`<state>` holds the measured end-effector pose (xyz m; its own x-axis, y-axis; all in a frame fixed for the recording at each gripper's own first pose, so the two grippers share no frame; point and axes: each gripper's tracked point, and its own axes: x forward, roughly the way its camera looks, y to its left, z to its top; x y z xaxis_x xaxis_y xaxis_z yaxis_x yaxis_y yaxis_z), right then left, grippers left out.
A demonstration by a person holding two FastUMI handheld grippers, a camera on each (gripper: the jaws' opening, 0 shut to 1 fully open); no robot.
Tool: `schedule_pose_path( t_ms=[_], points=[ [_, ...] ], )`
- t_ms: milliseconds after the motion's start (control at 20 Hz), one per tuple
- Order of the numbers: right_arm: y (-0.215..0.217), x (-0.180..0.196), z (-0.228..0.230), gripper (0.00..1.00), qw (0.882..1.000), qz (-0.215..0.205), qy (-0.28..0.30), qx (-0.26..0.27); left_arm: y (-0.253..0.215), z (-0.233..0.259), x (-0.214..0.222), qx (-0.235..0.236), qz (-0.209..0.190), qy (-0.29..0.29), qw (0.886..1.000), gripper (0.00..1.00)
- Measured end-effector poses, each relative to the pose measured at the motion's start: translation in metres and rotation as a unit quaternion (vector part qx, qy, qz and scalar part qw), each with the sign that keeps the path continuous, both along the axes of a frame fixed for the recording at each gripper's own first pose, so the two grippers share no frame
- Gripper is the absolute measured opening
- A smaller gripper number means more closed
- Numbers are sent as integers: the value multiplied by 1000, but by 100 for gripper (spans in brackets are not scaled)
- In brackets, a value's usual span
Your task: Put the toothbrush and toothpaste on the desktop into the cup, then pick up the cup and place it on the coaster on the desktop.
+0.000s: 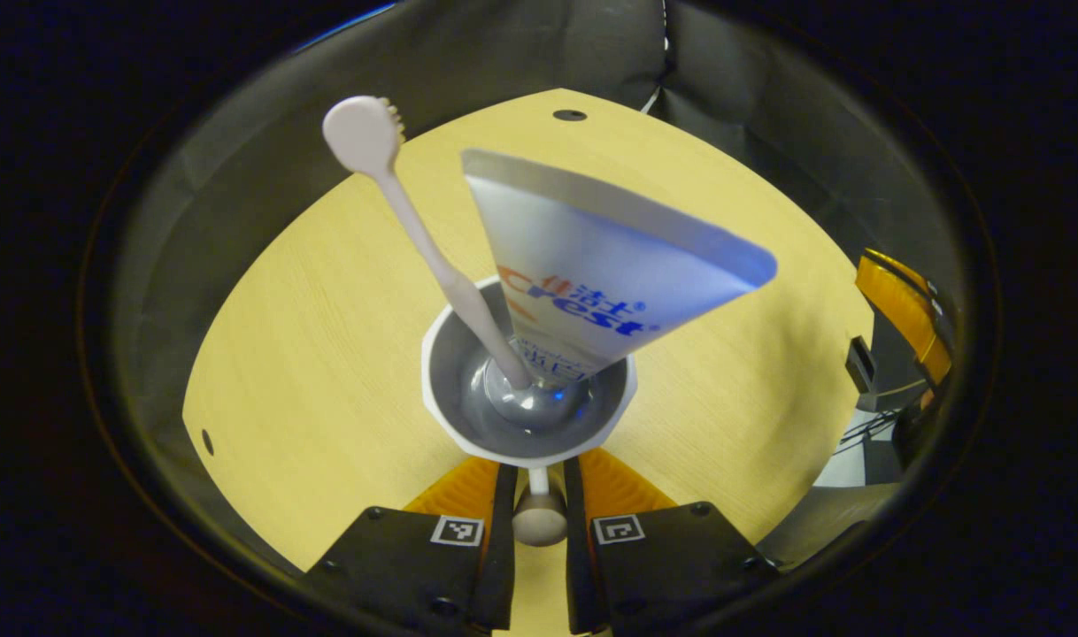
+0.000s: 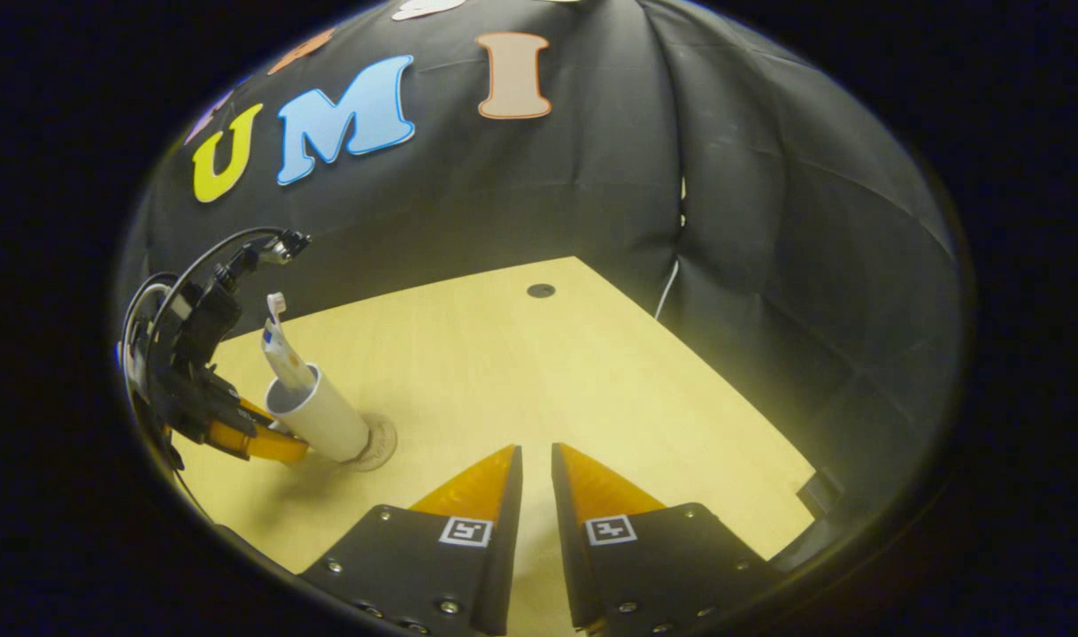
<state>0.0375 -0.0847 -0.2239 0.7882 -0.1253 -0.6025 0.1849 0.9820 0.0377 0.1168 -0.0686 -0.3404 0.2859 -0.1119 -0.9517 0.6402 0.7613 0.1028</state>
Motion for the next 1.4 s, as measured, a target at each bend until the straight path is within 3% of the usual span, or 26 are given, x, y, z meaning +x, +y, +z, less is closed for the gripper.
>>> schedule_pose_path(
  t_ms=[550, 750, 800, 1000, 1250, 1400],
  points=[
    [-29, -8, -5, 23, 1000, -19, 7, 6, -8, -12, 6, 17, -3, 3, 1000, 31],
    [-23, -3, -2, 24, 1000, -4, 4, 6, -5, -4, 0, 11, -1, -22, 1000, 37],
    [-20, 0, 1, 24, 1000, 2, 2, 5, -3, 0, 0, 11, -2, -32, 999, 46],
    [-2, 8, 13, 24, 999, 39, -8, 3, -1, 22, -3, -21, 13, -84, 996, 47],
    [31, 18, 35, 24, 995, 101, -27, 1, 13, 79, -18, -70, 62, -167, 981, 48],
    [54, 29, 64, 24, 989, 141, -54, 1, 26, 126, -27, -103, 101, -231, 962, 48]
  ],
)
